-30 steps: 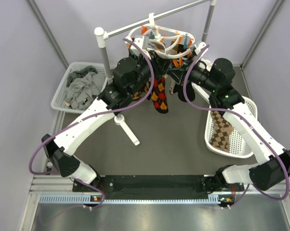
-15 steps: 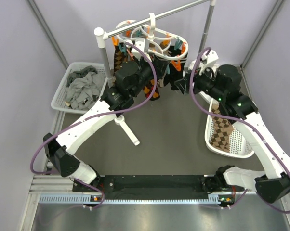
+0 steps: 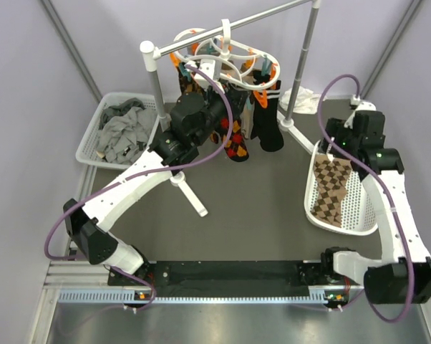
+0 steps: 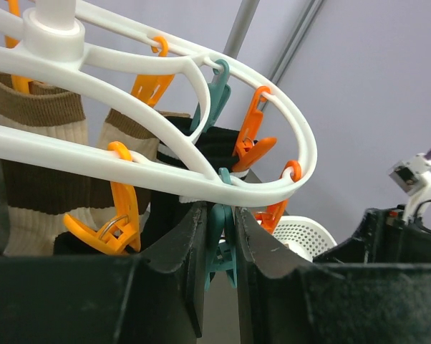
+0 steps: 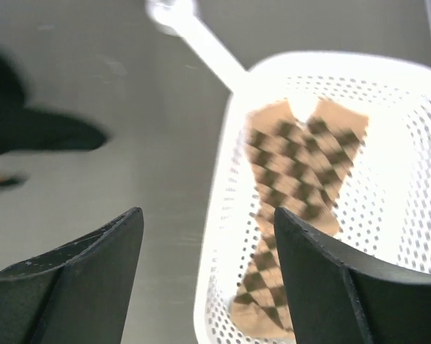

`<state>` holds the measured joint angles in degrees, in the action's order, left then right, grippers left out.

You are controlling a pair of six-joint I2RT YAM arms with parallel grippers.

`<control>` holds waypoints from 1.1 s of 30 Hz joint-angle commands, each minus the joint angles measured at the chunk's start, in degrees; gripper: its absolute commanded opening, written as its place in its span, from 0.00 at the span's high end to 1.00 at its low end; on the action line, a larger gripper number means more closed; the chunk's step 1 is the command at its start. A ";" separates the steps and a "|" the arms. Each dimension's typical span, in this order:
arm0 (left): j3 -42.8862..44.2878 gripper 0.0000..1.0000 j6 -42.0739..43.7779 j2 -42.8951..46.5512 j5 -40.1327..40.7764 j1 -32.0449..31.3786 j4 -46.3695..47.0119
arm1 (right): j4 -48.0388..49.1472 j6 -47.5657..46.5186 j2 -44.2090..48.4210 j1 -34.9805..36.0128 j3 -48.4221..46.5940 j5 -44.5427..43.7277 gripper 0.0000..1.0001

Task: Clip the socks to the hanger
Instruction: Pick up the sock from the bin.

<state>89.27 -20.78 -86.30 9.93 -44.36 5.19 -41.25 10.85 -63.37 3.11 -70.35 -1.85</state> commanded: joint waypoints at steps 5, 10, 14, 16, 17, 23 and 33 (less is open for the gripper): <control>-0.07 0.85 0.56 2.89 0.35 0.24 1.05 | 8.11 4.63 -12.18 -11.55 3.55 4.04 0.34; -0.15 0.85 0.12 3.24 1.14 0.24 0.26 | 14.96 3.48 -22.48 -14.27 2.67 11.16 0.54; -0.07 0.85 0.12 3.59 0.70 0.24 0.00 | 16.56 1.98 -29.69 -14.72 1.01 11.87 0.57; -0.15 0.85 0.12 3.68 0.61 0.24 -0.09 | 16.47 1.37 -33.38 -14.72 -0.22 11.69 0.58; -0.15 0.85 0.03 3.95 0.61 0.24 -0.18 | 16.99 1.10 -34.26 -14.72 -0.40 11.78 0.58; -0.42 0.85 -0.23 4.39 0.44 0.24 -0.53 | 18.66 -0.04 -40.86 -14.72 -1.02 12.13 0.58; -0.59 0.85 -0.93 4.04 0.35 0.24 -0.97 | 15.95 -2.68 -47.28 -12.70 0.47 5.28 0.72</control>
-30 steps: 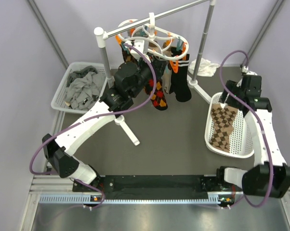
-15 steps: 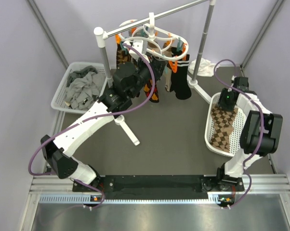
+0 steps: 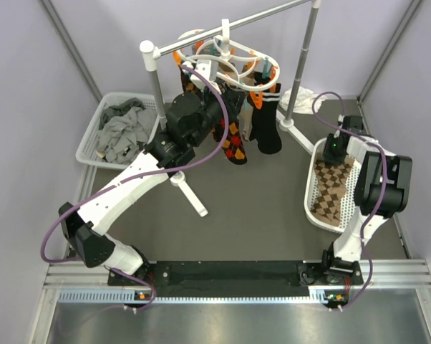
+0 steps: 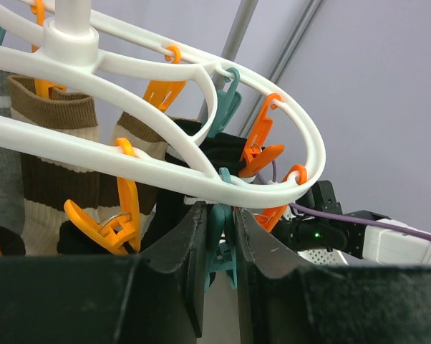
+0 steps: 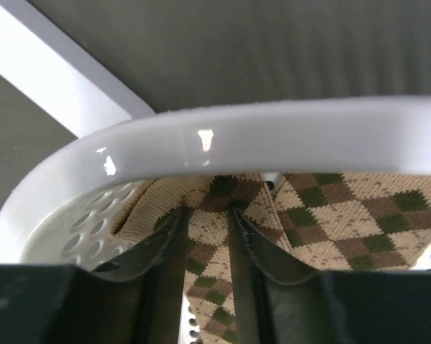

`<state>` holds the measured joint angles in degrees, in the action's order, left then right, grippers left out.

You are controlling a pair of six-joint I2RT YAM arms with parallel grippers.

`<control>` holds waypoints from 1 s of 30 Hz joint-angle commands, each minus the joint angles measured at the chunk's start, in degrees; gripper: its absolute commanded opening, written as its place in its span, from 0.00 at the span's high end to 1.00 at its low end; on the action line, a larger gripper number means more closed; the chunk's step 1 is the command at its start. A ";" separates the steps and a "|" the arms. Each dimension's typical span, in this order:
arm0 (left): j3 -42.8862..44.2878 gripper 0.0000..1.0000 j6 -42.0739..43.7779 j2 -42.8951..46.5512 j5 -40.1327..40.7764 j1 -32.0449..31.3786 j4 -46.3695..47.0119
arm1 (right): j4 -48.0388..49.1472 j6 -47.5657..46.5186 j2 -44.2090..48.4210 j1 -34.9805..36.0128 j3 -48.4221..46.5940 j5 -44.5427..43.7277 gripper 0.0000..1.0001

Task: Clip the socks to the hanger
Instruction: Pick up the sock from the bin.

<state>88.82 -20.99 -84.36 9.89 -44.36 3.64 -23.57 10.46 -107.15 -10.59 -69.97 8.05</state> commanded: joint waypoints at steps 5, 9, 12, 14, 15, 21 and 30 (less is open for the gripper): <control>-0.13 0.85 -0.80 2.27 0.48 0.24 0.23 | -4.37 -2.55 -1.05 1.80 -0.34 -7.27 0.94; -0.13 0.85 -0.98 2.53 0.57 0.24 0.23 | -4.90 -2.46 3.87 1.80 -0.16 -6.65 1.00; -0.13 0.85 -1.33 2.62 0.39 0.24 0.40 | -6.13 -2.37 8.00 1.80 -0.60 -6.47 1.00; -0.13 0.85 -1.51 2.79 0.31 0.24 0.32 | -6.92 -2.11 10.02 1.80 -0.43 -6.65 1.00; -0.13 0.86 -1.51 2.79 0.39 0.24 0.32 | -7.01 -1.76 12.30 1.80 -0.34 -6.65 1.00; -0.40 0.86 -1.51 3.67 0.92 0.32 -0.04 | -6.05 -0.62 20.31 1.80 3.17 -3.23 1.00; -0.31 0.86 -2.21 3.67 0.13 0.24 0.58 | 1.68 0.53 38.41 1.89 11.79 5.99 1.00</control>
<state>88.53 -22.57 -82.65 9.89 -44.36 2.48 -28.23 9.80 -76.51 -9.37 -60.29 8.43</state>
